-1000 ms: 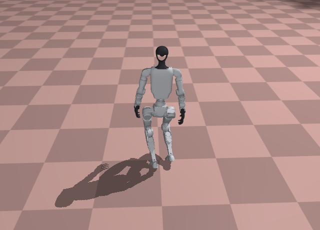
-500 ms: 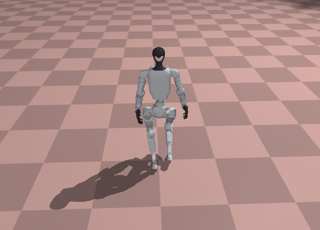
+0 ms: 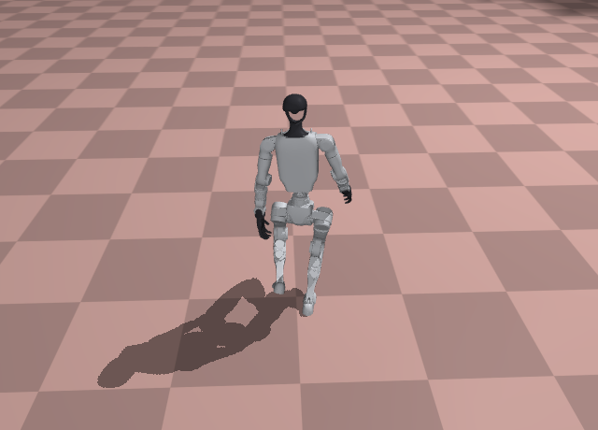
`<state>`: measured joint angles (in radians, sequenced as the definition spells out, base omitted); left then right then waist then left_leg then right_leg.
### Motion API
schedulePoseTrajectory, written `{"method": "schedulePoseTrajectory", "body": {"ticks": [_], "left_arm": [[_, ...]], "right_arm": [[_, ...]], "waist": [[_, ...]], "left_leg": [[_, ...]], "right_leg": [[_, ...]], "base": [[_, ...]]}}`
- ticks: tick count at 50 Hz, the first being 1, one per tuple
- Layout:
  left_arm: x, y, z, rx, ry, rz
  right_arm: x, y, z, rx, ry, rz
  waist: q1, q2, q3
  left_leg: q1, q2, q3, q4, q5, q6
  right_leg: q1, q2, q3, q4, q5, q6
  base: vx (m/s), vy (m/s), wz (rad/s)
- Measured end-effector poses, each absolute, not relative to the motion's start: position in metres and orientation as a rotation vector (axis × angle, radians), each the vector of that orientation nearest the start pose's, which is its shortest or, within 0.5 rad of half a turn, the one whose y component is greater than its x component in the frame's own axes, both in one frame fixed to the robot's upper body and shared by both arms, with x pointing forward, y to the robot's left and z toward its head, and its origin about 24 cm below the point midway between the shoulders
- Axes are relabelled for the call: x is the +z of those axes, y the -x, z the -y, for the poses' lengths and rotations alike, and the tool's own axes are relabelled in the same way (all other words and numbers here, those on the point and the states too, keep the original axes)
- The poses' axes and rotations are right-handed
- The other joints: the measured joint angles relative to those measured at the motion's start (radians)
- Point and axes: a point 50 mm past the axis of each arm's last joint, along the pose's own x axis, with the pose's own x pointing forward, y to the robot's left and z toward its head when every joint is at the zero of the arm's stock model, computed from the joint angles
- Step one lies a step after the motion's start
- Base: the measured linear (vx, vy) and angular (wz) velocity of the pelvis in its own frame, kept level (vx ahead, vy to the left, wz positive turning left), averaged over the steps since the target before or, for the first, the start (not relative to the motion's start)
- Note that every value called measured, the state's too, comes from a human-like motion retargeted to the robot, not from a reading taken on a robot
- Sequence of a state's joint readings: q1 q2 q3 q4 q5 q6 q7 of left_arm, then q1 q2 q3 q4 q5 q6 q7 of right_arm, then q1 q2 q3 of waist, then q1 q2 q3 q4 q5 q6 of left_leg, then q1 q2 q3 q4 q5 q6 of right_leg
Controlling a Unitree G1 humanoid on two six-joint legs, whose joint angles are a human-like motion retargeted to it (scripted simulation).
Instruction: Sport exercise
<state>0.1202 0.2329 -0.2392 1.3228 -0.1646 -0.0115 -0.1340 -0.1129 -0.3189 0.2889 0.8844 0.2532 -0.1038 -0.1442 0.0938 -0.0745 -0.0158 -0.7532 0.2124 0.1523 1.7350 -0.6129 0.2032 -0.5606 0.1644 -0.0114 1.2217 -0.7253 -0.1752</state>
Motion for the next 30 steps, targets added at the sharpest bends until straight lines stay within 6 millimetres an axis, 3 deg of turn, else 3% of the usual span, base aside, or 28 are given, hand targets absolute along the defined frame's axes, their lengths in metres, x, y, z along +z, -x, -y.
{"method": "schedulePoseTrajectory", "body": {"ticks": [2,5,8,10,12,14,16,20,23,25,30], "left_arm": [[-0.174,-0.015,-0.221,-0.057,-0.109,-1.453],[-0.173,-0.030,-0.221,-0.025,-0.107,-1.415],[-0.162,-0.082,-0.239,0.081,-0.140,-1.246],[-0.145,-0.127,-0.252,0.149,-0.158,-1.088],[-0.125,-0.165,-0.258,0.208,-0.123,-0.922],[-0.110,-0.187,-0.257,0.247,-0.069,-0.792],[-0.102,-0.196,-0.254,0.266,-0.026,-0.714],[-0.109,-0.184,-0.247,0.296,0.020,-0.719],[-0.129,-0.152,-0.247,0.337,0.009,-0.851],[-0.144,-0.121,-0.248,0.363,-0.009,-0.984],[-0.169,-0.038,-0.239,0.320,0.001,-1.313]], "right_arm": [[-0.103,-0.203,0.208,-0.037,0.233,-0.682],[-0.122,-0.177,0.193,0.047,0.211,-0.797],[-0.143,-0.143,0.191,0.046,0.156,-0.948],[-0.156,-0.111,0.192,0.027,0.115,-1.067],[-0.168,-0.073,0.192,0.011,0.083,-1.200],[-0.174,-0.038,0.191,0.000,0.064,-1.308],[-0.176,-0.014,0.189,-0.013,0.048,-1.372],[-0.177,0.001,0.188,-0.052,0.028,-1.395],[-0.175,-0.015,0.195,-0.073,0.093,-1.339],[-0.171,-0.039,0.206,-0.095,0.176,-1.267],[-0.135,-0.139,0.248,-0.254,0.301,-0.923]], "waist": [[-0.024,-0.003,-0.008],[-0.102,-0.025,-0.023],[-0.193,-0.068,-0.010],[-0.231,-0.090,0.000],[-0.248,-0.099,-0.006],[-0.255,-0.107,-0.031],[-0.251,-0.118,-0.063],[-0.210,-0.131,-0.116],[-0.161,-0.145,-0.111],[-0.129,-0.133,-0.091],[-0.012,-0.042,-0.047]], "left_leg": [[0.059,-0.070,0.018,-0.147,0.022,-0.020],[0.187,-0.218,0.044,-0.471,0.037,-0.049],[0.279,-0.340,0.063,-0.698,-0.042,-0.020],[0.306,-0.390,0.061,-0.794,-0.078,-0.015],[0.311,-0.413,0.047,-0.865,-0.046,-0.020],[0.310,-0.436,0.021,-0.949,0.032,-0.035],[0.297,-0.454,-0.011,-1.017,0.126,-0.065],[0.213,-0.441,-0.025,-1.018,0.198,-0.094],[0.091,-0.384,0.010,-0.828,0.141,-0.096],[0.003,-0.289,0.056,-0.653,0.072,-0.062],[-0.150,-0.015,0.075,-0.148,0.004,-0.009]], "right_leg": [[-0.022,0.023,0.063,0.013,0.082,0.044],[-0.112,-0.024,0.111,0.139,0.275,0.087],[-0.232,-0.125,0.128,0.374,0.297,0.113],[-0.287,-0.177,0.138,0.488,0.286,0.120],[-0.304,-0.210,0.148,0.526,0.282,0.108],[-0.287,-0.240,0.154,0.488,0.277,0.094],[-0.248,-0.270,0.152,0.396,0.265,0.088],[-0.158,-0.302,0.117,0.158,0.181,0.076],[-0.128,-0.320,0.063,0.084,0.020,0.070],[-0.119,-0.298,0.023,0.070,-0.047,0.060],[-0.114,-0.114,-0.007,-0.013,-0.051,-0.017]], "base": [[-0.02,0.15,-1.00],[-0.05,0.13,-0.95],[-0.08,0.05,-0.38],[-0.12,-0.01,0.02],[-0.14,-0.08,0.11],[-0.14,-0.14,0.13],[-0.16,-0.19,0.18],[-0.21,-0.18,0.15],[-0.29,-0.14,-0.14],[-0.26,-0.11,-0.37],[-0.20,-0.07,-1.21]]}}
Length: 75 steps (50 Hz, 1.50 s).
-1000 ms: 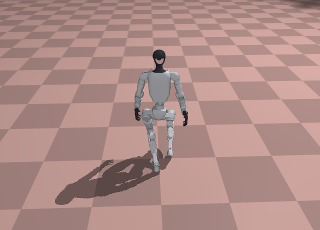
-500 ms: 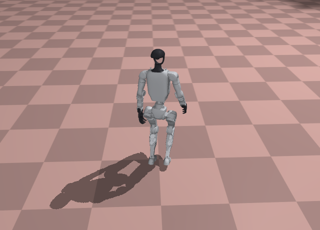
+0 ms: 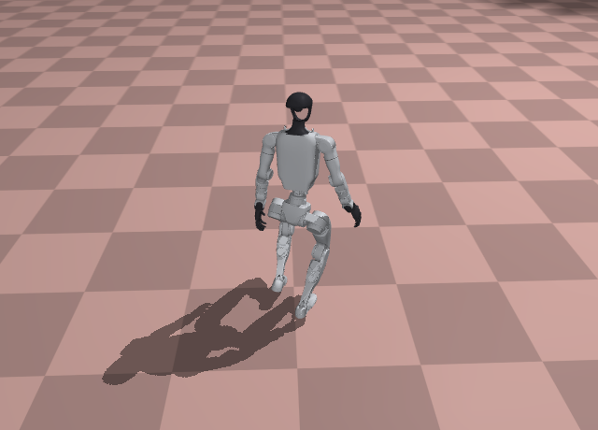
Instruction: Sport exercise
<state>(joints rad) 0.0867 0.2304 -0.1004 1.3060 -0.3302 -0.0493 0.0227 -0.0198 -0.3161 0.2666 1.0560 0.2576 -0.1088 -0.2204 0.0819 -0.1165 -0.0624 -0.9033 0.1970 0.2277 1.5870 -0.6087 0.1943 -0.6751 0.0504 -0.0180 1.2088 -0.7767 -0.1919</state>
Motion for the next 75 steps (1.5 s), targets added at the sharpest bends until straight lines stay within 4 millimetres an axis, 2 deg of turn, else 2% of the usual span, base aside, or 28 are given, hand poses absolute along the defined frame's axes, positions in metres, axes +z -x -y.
{"method": "schedulePoseTrajectory", "body": {"ticks": [3,5,8,10,13,15,17,21,23,25,28,30,32,35,40,43,45,48,50,53,55,57,60,62,65,70,73,75], "left_arm": [[-0.171,0.003,-0.235,0.249,-0.002,-1.424],[-0.170,0.021,-0.234,0.201,-0.007,-1.465],[-0.170,0.031,-0.228,0.142,-0.012,-1.477],[-0.170,0.025,-0.225,0.114,-0.022,-1.453],[-0.170,-0.008,-0.218,0.098,-0.034,-1.347],[-0.166,-0.045,-0.214,0.112,-0.037,-1.216],[-0.152,-0.096,-0.214,0.147,-0.016,-1.029],[-0.093,-0.191,-0.219,0.218,0.078,-0.598],[-0.060,-0.218,-0.218,0.230,0.148,-0.414],[-0.037,-0.229,-0.216,0.221,0.203,-0.290],[-0.028,-0.224,-0.211,0.193,0.245,-0.241],[-0.032,-0.215,-0.209,0.170,0.248,-0.261],[-0.040,-0.203,-0.210,0.151,0.226,-0.307],[-0.053,-0.186,-0.217,0.136,0.180,-0.388],[-0.075,-0.159,-0.234,0.189,0.124,-0.509],[-0.085,-0.147,-0.241,0.231,0.104,-0.568],[-0.088,-0.140,-0.239,0.206,0.079,-0.590],[-0.081,-0.141,-0.232,0.110,0.015,-0.572],[-0.075,-0.146,-0.226,0.058,-0.010,-0.544],[-0.064,-0.161,-0.216,0.047,0.026,-0.485],[-0.052,-0.175,-0.213,0.053,0.044,-0.421],[-0.035,-0.192,-0.215,0.036,0.019,-0.339],[-0.012,-0.214,-0.216,-0.001,-0.040,-0.237],[-0.008,-0.221,-0.219,-0.008,-0.074,-0.225],[-0.026,-0.208,-0.220,-0.012,-0.067,-0.306],[-0.055,-0.176,-0.217,-0.066,-0.047,-0.457],[-0.057,-0.169,-0.217,-0.114,-0.043,-0.475],[-0.056,-0.168,-0.216,-0.140,-0.039,-0.466]], "right_arm": [[-0.103,-0.184,0.260,-0.295,0.303,-0.723],[-0.087,-0.202,0.262,-0.289,0.307,-0.631],[-0.081,-0.207,0.256,-0.247,0.326,-0.590],[-0.088,-0.198,0.248,-0.208,0.340,-0.621],[-0.112,-0.167,0.237,-0.155,0.345,-0.746],[-0.128,-0.143,0.228,-0.129,0.326,-0.844],[-0.142,-0.116,0.220,-0.117,0.273,-0.938],[-0.159,-0.056,0.202,-0.118,0.129,-1.101],[-0.161,-0.030,0.197,-0.120,0.079,-1.155],[-0.159,-0.013,0.196,-0.114,0.056,-1.177],[-0.153,-0.010,0.199,-0.088,0.069,-1.142],[-0.147,-0.018,0.202,-0.071,0.088,-1.087],[-0.140,-0.033,0.205,-0.060,0.104,-1.013],[-0.127,-0.066,0.208,-0.063,0.136,-0.874],[-0.090,-0.145,0.218,-0.075,0.255,-0.584],[-0.056,-0.196,0.220,-0.108,0.310,-0.383],[-0.039,-0.211,0.215,-0.112,0.301,-0.289],[-0.032,-0.205,0.202,-0.057,0.281,-0.248],[-0.038,-0.192,0.193,0.006,0.278,-0.281],[-0.053,-0.166,0.184,0.093,0.275,-0.365],[-0.058,-0.152,0.184,0.120,0.263,-0.408],[-0.057,-0.143,0.189,0.121,0.241,-0.426],[-0.053,-0.134,0.194,0.100,0.210,-0.426],[-0.051,-0.133,0.197,0.089,0.202,-0.420],[-0.050,-0.133,0.196,0.116,0.207,-0.420],[-0.045,-0.139,0.195,0.172,0.225,-0.401],[-0.039,-0.147,0.196,0.152,0.222,-0.366],[-0.035,-0.153,0.198,0.140,0.242,-0.340]], "waist": [[0.038,0.021,-0.022],[0.050,0.032,-0.046],[0.049,0.063,-0.080],[0.032,0.086,-0.091],[-0.045,0.091,-0.082],[-0.117,0.068,-0.054],[-0.185,0.028,-0.024],[-0.271,-0.042,0.004],[-0.270,-0.038,-0.002],[-0.247,-0.017,-0.017],[-0.194,0.005,-0.052],[-0.174,-0.010,-0.086],[-0.142,-0.021,-0.110],[-0.063,-0.010,-0.126],[0.042,0.018,-0.095],[0.077,0.068,-0.077],[0.080,0.070,-0.082],[0.064,0.047,-0.109],[0.058,0.045,-0.131],[0.025,0.051,-0.138],[-0.028,0.035,-0.128],[-0.082,0.018,-0.113],[-0.172,-0.035,-0.100],[-0.215,-0.073,-0.098],[-0.205,-0.077,-0.097],[-0.126,-0.023,-0.111],[-0.063,0.004,-0.123],[-0.031,0.013,-0.121]], "left_leg": [[-0.014,0.081,-0.023,0.197,0.022,0.010],[0.016,0.104,-0.039,0.260,0.036,0.001],[0.142,0.083,-0.041,0.176,0.025,-0.030],[0.256,0.034,-0.029,0.019,-0.011,-0.053],[0.418,-0.096,0.005,-0.297,-0.088,-0.056],[0.504,-0.208,0.032,-0.487,-0.157,-0.033],[0.546,-0.306,0.058,-0.611,-0.192,-0.007],[0.581,-0.432,0.066,-0.775,-0.217,0.028],[0.583,-0.427,0.059,-0.810,-0.205,0.032],[0.579,-0.403,0.041,-0.819,-0.175,0.023],[0.565,-0.364,-0.010,-0.825,-0.044,-0.026],[0.532,-0.348,-0.006,-0.810,0.098,-0.046],[0.464,-0.308,0.006,-0.710,0.146,-0.052],[0.327,-0.188,0.008,-0.418,0.099,-0.052],[0.069,0.029,-0.027,0.166,-0.062,0.025],[-0.090,0.151,-0.075,0.355,-0.125,0.061],[-0.124,0.166,-0.072,0.386,-0.126,0.065],[-0.058,0.102,-0.026,0.297,-0.070,0.054],[0.032,0.041,-0.008,0.156,-0.035,0.020],[0.202,-0.086,0.003,-0.156,-0.021,-0.020],[0.316,-0.197,-0.004,-0.368,-0.032,-0.015],[0.399,-0.279,-0.012,-0.512,-0.110,-0.008],[0.427,-0.377,0.021,-0.627,-0.264,0.019],[0.437,-0.415,0.056,-0.698,-0.264,0.029],[0.461,-0.425,0.034,-0.726,-0.242,0.029],[0.434,-0.305,-0.018,-0.639,-0.023,-0.041],[0.317,-0.173,-0.009,-0.368,-0.044,-0.062],[0.248,-0.079,0.013,-0.152,-0.095,-0.047]], "right_leg": [[-0.006,0.054,-0.001,-0.078,0.045,-0.017],[-0.010,0.079,0.000,-0.125,0.075,-0.021],[-0.008,0.113,0.005,-0.165,0.126,-0.002],[-0.004,0.125,0.014,-0.162,0.159,0.025],[-0.033,0.084,0.038,-0.058,0.200,0.072],[-0.094,0.004,0.049,0.092,0.240,0.098],[-0.198,-0.114,0.056,0.287,0.295,0.098],[-0.366,-0.227,0.135,0.577,0.300,0.099],[-0.396,-0.232,0.136,0.648,0.302,0.082],[-0.374,-0.221,0.107,0.653,0.302,0.067],[-0.264,-0.185,0.044,0.528,0.308,0.033],[-0.186,-0.183,0.028,0.394,0.319,0.023],[-0.106,-0.170,0.012,0.251,0.318,0.022],[0.005,-0.110,-0.034,0.079,0.267,0.025],[0.065,-0.045,-0.113,0.047,-0.019,-0.008],[0.040,0.021,-0.140,0.038,-0.066,-0.032],[0.033,0.035,-0.126,0.017,-0.053,-0.039],[0.045,0.038,-0.060,-0.055,0.023,-0.038],[0.037,0.034,-0.033,-0.080,0.138,-0.043],[-0.032,-0.027,-0.039,0.075,0.271,-0.048],[-0.085,-0.097,-0.027,0.246,0.273,-0.035],[-0.146,-0.177,-0.016,0.434,0.220,-0.008],[-0.276,-0.298,0.049,0.677,0.119,0.024],[-0.321,-0.351,0.091,0.730,0.085,0.036],[-0.241,-0.342,0.069,0.644,0.074,0.027],[-0.006,-0.187,-0.018,0.216,0.147,0.022],[0.063,-0.121,-0.066,0.063,0.114,0.021],[0.074,-0.110,-0.100,0.052,0.020,0.013]], "base": [[-0.11,-0.05,-1.21],[-0.08,0.02,-1.15],[-0.06,0.13,-1.13],[-0.06,0.19,-0.82],[-0.08,0.17,-0.15],[-0.12,0.14,0.31],[-0.16,0.11,0.41],[-0.14,0.05,0.33],[-0.06,-0.02,-0.32],[0.02,-0.06,-0.66],[0.07,-0.15,-0.61],[0.06,-0.20,0.02],[0.01,-0.17,-0.06],[-0.05,-0.14,-0.58],[-0.10,-0.11,-0.79],[-0.09,-0.04,-0.95],[0.00,0.04,-0.62],[0.07,0.15,-0.55],[0.07,0.21,-1.14],[0.02,0.18,-1.24],[-0.02,0.13,-0.59],[-0.05,0.10,-0.27],[-0.12,0.05,0.42],[-0.08,-0.01,0.56],[0.03,-0.05,-0.37],[0.05,-0.13,-0.38],[-0.06,-0.12,-0.18],[-0.12,-0.11,-0.38]]}}
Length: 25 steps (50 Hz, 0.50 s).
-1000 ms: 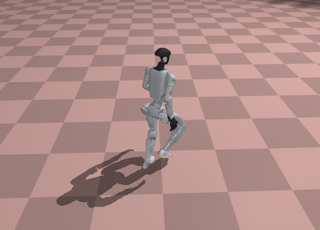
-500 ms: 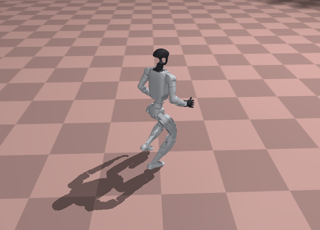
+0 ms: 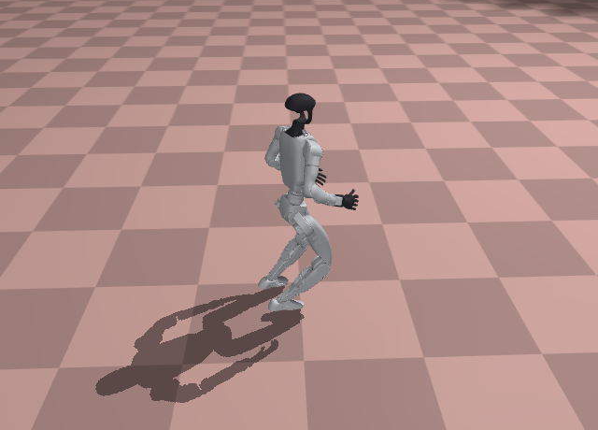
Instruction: Sport exercise
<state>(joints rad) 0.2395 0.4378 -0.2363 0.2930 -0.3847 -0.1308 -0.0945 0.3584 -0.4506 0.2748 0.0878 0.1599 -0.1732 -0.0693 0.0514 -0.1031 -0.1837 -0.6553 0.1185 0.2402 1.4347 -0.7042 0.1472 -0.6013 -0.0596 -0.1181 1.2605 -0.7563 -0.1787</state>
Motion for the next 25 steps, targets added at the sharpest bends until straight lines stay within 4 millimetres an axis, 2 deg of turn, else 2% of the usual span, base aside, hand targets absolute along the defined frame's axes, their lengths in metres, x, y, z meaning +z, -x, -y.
{"method": "schedulePoseTrajectory", "body": {"ticks": [2,4,5,7,10,13,15,17,20,22,25], "left_arm": [[-0.047,-0.176,-0.219,-0.156,-0.040,-0.427],[-0.043,-0.181,-0.218,-0.155,-0.040,-0.403],[-0.041,-0.185,-0.217,-0.154,-0.043,-0.388],[-0.037,-0.191,-0.212,-0.161,-0.049,-0.359],[-0.027,-0.200,-0.203,-0.194,-0.071,-0.293],[-0.019,-0.203,-0.197,-0.217,-0.097,-0.252],[-0.017,-0.202,-0.196,-0.229,-0.132,-0.238],[-0.016,-0.201,-0.198,-0.253,-0.190,-0.238],[-0.025,-0.191,-0.204,-0.284,-0.267,-0.291],[-0.037,-0.178,-0.208,-0.296,-0.288,-0.360],[-0.052,-0.158,-0.214,-0.295,-0.292,-0.458]], "right_arm": [[-0.029,-0.168,0.201,0.132,0.290,-0.304],[-0.028,-0.178,0.203,0.131,0.336,-0.291],[-0.028,-0.184,0.203,0.129,0.356,-0.285],[-0.030,-0.189,0.201,0.129,0.373,-0.280],[-0.030,-0.189,0.192,0.160,0.358,-0.271],[-0.022,-0.189,0.184,0.217,0.356,-0.223],[-0.010,-0.191,0.179,0.264,0.365,-0.159],[0.007,-0.195,0.175,0.302,0.370,-0.076],[0.026,-0.197,0.171,0.329,0.361,0.015],[0.032,-0.196,0.170,0.335,0.348,0.039],[0.033,-0.194,0.167,0.326,0.313,0.044]], "waist": [[0.052,0.055,-0.005],[0.089,0.098,-0.012],[0.103,0.118,-0.017],[0.106,0.140,-0.029],[0.082,0.153,-0.035],[0.026,0.151,-0.047],[-0.040,0.124,-0.061],[-0.105,0.090,-0.064],[-0.159,0.052,-0.064],[-0.154,0.050,-0.055],[-0.122,0.059,-0.043]], "left_leg": [[-0.095,0.148,-0.029,0.202,-0.069,0.011],[-0.152,0.254,-0.043,0.323,-0.131,0.025],[-0.171,0.295,-0.049,0.359,-0.153,0.030],[-0.147,0.313,-0.039,0.335,-0.166,0.017],[-0.038,0.260,0.007,0.163,-0.153,-0.010],[0.067,0.150,0.067,-0.114,-0.139,-0.008],[0.111,0.037,0.109,-0.311,-0.146,0.028],[0.149,-0.061,0.160,-0.451,-0.127,0.053],[0.202,-0.156,0.187,-0.592,-0.096,0.074],[0.225,-0.147,0.171,-0.588,-0.077,0.078],[0.190,-0.079,0.119,-0.433,-0.079,0.070]], "right_leg": [[-0.004,0.065,-0.066,-0.042,-0.071,-0.030],[-0.025,0.099,-0.109,-0.049,-0.101,-0.048],[-0.036,0.118,-0.120,-0.057,-0.106,-0.054],[-0.037,0.139,-0.121,-0.093,-0.086,-0.054],[-0.019,0.143,-0.094,-0.149,-0.043,-0.050],[-0.054,0.106,-0.046,-0.151,0.005,-0.037],[-0.123,0.025,-0.017,-0.086,0.025,-0.004],[-0.189,-0.096,-0.008,0.014,0.031,0.017],[-0.214,-0.202,-0.003,0.094,0.000,0.022],[-0.165,-0.177,-0.006,0.071,0.011,0.029],[-0.087,-0.092,-0.008,0.022,0.018,0.023]], "base": [[-0.13,-0.09,-0.99],[-0.14,-0.04,-1.10],[-0.10,0.01,-0.89],[-0.06,0.06,-0.61],[-0.02,0.13,-0.29],[-0.03,0.17,-0.06],[-0.07,0.14,0.40],[-0.06,0.09,0.48],[-0.01,0.01,0.10],[0.02,-0.08,-0.37],[0.01,-0.15,-0.48]]}}
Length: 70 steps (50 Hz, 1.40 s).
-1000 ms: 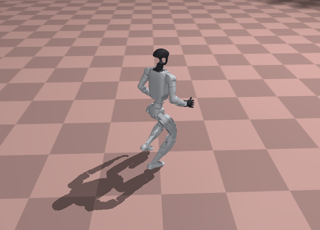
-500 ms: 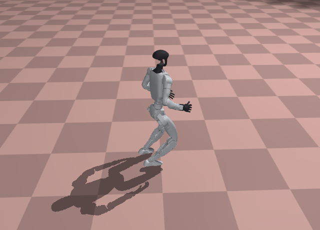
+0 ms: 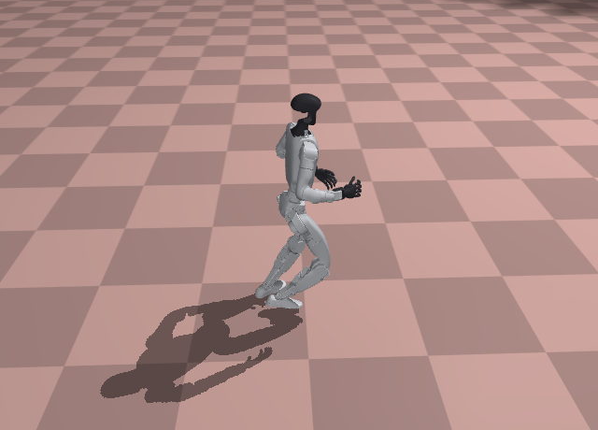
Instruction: Sport exercise
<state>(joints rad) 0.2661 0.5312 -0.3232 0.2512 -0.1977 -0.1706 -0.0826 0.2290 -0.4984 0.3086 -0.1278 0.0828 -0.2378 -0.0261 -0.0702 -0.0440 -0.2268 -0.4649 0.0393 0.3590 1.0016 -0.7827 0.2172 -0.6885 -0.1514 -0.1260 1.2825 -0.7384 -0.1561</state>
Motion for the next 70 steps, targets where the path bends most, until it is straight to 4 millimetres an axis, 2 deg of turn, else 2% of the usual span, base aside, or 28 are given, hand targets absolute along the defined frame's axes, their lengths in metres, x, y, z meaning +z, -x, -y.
{"method": "schedulePoseTrajectory", "body": {"ticks": [3,5,7,10,12,15,17,20,22,23,27,30,33,37,40,43,45,48,52,55,57,60,62,67,70], "left_arm": [[-0.063,-0.145,-0.216,-0.288,-0.281,-0.525],[-0.065,-0.144,-0.217,-0.275,-0.275,-0.542],[-0.064,-0.148,-0.218,-0.244,-0.270,-0.528],[-0.058,-0.157,-0.214,-0.199,-0.245,-0.475],[-0.044,-0.167,-0.206,-0.193,-0.211,-0.389],[-0.026,-0.170,-0.202,-0.186,-0.174,-0.293],[-0.019,-0.170,-0.202,-0.180,-0.167,-0.262],[-0.014,-0.169,-0.200,-0.176,-0.167,-0.245],[-0.014,-0.170,-0.198,-0.180,-0.176,-0.246],[-0.014,-0.170,-0.197,-0.185,-0.178,-0.248],[-0.015,-0.176,-0.193,-0.219,-0.223,-0.247],[-0.019,-0.187,-0.191,-0.239,-0.288,-0.254],[-0.025,-0.205,-0.192,-0.232,-0.348,-0.263],[-0.030,-0.209,-0.186,-0.210,-0.321,-0.269],[-0.035,-0.199,-0.186,-0.183,-0.274,-0.292],[-0.040,-0.189,-0.187,-0.174,-0.258,-0.315],[-0.046,-0.181,-0.187,-0.181,-0.253,-0.345],[-0.054,-0.171,-0.188,-0.197,-0.246,-0.395],[-0.065,-0.160,-0.191,-0.209,-0.230,-0.469],[-0.072,-0.157,-0.195,-0.182,-0.201,-0.526],[-0.077,-0.155,-0.197,-0.148,-0.182,-0.552],[-0.079,-0.152,-0.197,-0.107,-0.125,-0.567],[-0.076,-0.149,-0.199,-0.082,-0.088,-0.556],[-0.064,-0.140,-0.209,-0.018,-0.019,-0.518],[-0.060,-0.136,-0.215,0.025,-0.002,-0.508]], "right_arm": [[0.031,-0.192,0.164,0.309,0.299,0.033],[0.027,-0.195,0.161,0.303,0.314,0.017],[0.023,-0.201,0.161,0.301,0.361,0.010],[0.015,-0.210,0.164,0.277,0.417,-0.008],[0.009,-0.210,0.169,0.242,0.404,-0.034],[-0.002,-0.200,0.175,0.197,0.344,-0.092],[-0.010,-0.192,0.177,0.188,0.312,-0.135],[-0.019,-0.183,0.178,0.207,0.299,-0.179],[-0.020,-0.180,0.176,0.228,0.306,-0.184],[-0.021,-0.179,0.174,0.234,0.305,-0.184],[-0.018,-0.178,0.170,0.241,0.312,-0.171],[-0.017,-0.180,0.165,0.227,0.325,-0.156],[-0.011,-0.184,0.160,0.221,0.327,-0.121],[0.003,-0.181,0.163,0.231,0.323,-0.056],[0.019,-0.176,0.166,0.241,0.321,0.008],[0.032,-0.173,0.171,0.231,0.323,0.060],[0.039,-0.170,0.174,0.215,0.314,0.088],[0.046,-0.167,0.175,0.175,0.286,0.117],[0.048,-0.169,0.177,0.135,0.289,0.128],[0.043,-0.178,0.178,0.132,0.338,0.118],[0.036,-0.185,0.179,0.135,0.382,0.097],[0.022,-0.191,0.183,0.125,0.425,0.042],[0.013,-0.191,0.187,0.108,0.426,-0.005],[-0.011,-0.181,0.201,0.053,0.397,-0.140],[-0.027,-0.173,0.209,0.035,0.393,-0.229]], "waist": [[0.042,0.001,0.016],[0.083,0.022,0.027],[0.129,0.047,0.025],[0.178,0.066,0.004],[0.187,0.050,-0.012],[0.191,0.006,-0.016],[0.208,-0.006,-0.025],[0.203,-0.029,-0.054],[0.185,-0.043,-0.062],[0.179,-0.043,-0.063],[0.138,-0.065,-0.052],[0.052,-0.126,-0.052],[-0.009,-0.166,-0.036],[-0.035,-0.132,-0.037],[-0.019,-0.061,-0.034],[-0.008,0.005,-0.045],[-0.005,0.026,-0.059],[0.013,0.048,-0.063],[0.044,0.064,-0.050],[0.079,0.081,-0.049],[0.107,0.087,-0.065],[0.136,0.083,-0.086],[0.147,0.066,-0.084],[0.181,0.020,-0.075],[0.203,0.013,-0.088]], "left_leg": [[-0.082,0.112,-0.032,0.307,-0.043,0.020],[-0.167,0.237,-0.071,0.533,-0.090,0.045],[-0.287,0.336,-0.135,0.663,-0.090,0.045],[-0.447,0.378,-0.193,0.711,-0.090,0.045],[-0.466,0.320,-0.173,0.633,-0.090,0.045],[-0.375,0.175,-0.112,0.427,-0.090,0.045],[-0.303,0.095,-0.094,0.255,-0.040,0.028],[-0.230,-0.026,-0.097,0.019,0.102,0.011],[-0.195,-0.097,-0.117,-0.041,0.127,0.016],[-0.194,-0.114,-0.127,-0.021,0.102,0.019],[-0.209,-0.203,-0.154,0.085,-0.090,0.032],[-0.252,-0.296,-0.129,0.104,-0.090,0.042],[-0.255,-0.339,-0.119,0.100,-0.090,0.045],[-0.186,-0.326,-0.145,0.020,-0.090,0.043],[-0.096,-0.258,-0.189,-0.020,-0.076,0.024],[-0.053,-0.156,-0.207,-0.045,0.104,-0.012],[-0.069,-0.108,-0.215,0.004,0.167,-0.037],[-0.109,-0.013,-0.212,0.211,0.112,-0.032],[-0.170,0.126,-0.206,0.557,-0.070,0.027],[-0.289,0.215,-0.246,0.710,-0.090,0.045],[-0.379,0.249,-0.273,0.755,-0.090,0.045],[-0.461,0.244,-0.285,0.735,-0.090,0.045],[-0.447,0.207,-0.264,0.658,-0.090,0.045],[-0.323,0.088,-0.195,0.387,-0.085,0.042],[-0.247,0.037,-0.183,0.202,-0.022,0.015]], "right_leg": [[0.041,0.051,-0.019,0.017,-0.080,-0.015],[0.042,0.094,-0.060,0.033,-0.128,-0.031],[0.016,0.139,-0.090,0.018,-0.134,-0.054],[-0.023,0.176,-0.098,0.007,-0.134,-0.065],[-0.014,0.166,-0.071,-0.002,-0.120,-0.051],[0.058,0.160,0.035,-0.065,-0.056,-0.014],[0.100,0.156,0.079,-0.119,0.029,-0.005],[0.095,0.060,0.058,-0.091,0.155,-0.014],[0.075,-0.010,0.042,0.003,0.156,-0.011],[0.064,-0.038,0.033,0.068,0.143,-0.012],[0.030,-0.179,0.013,0.352,0.033,0.003],[-0.038,-0.318,0.048,0.528,-0.032,0.013],[-0.098,-0.365,0.099,0.610,-0.066,-0.007],[-0.119,-0.317,0.096,0.555,-0.060,-0.046],[-0.065,-0.190,0.051,0.388,-0.015,-0.073],[-0.015,-0.054,0.017,0.155,0.077,-0.079],[0.003,0.012,0.014,0.036,0.121,-0.074],[0.030,0.086,0.003,-0.034,0.115,-0.074],[0.036,0.123,-0.050,0.014,-0.063,-0.075],[-0.003,0.125,-0.114,0.030,-0.134,-0.100],[-0.041,0.135,-0.125,0.014,-0.134,-0.106],[-0.057,0.148,-0.121,0.003,-0.134,-0.106],[-0.023,0.150,-0.100,-0.014,-0.120,-0.103],[0.098,0.165,0.021,-0.122,-0.026,-0.072],[0.144,0.162,0.055,-0.181,0.081,-0.056]], "base": [[0.00,-0.19,-0.41],[-0.03,-0.23,-0.65],[-0.07,-0.21,-0.81],[0.05,-0.04,-0.37],[0.25,0.17,0.24],[0.38,0.31,0.20],[0.37,0.29,-0.29],[0.25,0.18,-0.17],[0.14,0.12,-0.02],[0.09,0.09,-0.13],[0.06,0.06,0.29],[0.02,0.02,1.30],[0.08,-0.01,0.76],[0.21,-0.06,-0.31],[0.30,-0.09,-1.05],[0.22,-0.11,-0.54],[0.11,-0.13,0.00],[0.02,-0.13,-0.02],[-0.05,-0.14,-0.11],[-0.12,-0.18,-0.31],[-0.08,-0.09,-0.38],[0.06,0.03,-0.07],[0.19,0.15,0.16],[0.30,0.27,-0.04],[0.27,0.23,-0.30]]}}
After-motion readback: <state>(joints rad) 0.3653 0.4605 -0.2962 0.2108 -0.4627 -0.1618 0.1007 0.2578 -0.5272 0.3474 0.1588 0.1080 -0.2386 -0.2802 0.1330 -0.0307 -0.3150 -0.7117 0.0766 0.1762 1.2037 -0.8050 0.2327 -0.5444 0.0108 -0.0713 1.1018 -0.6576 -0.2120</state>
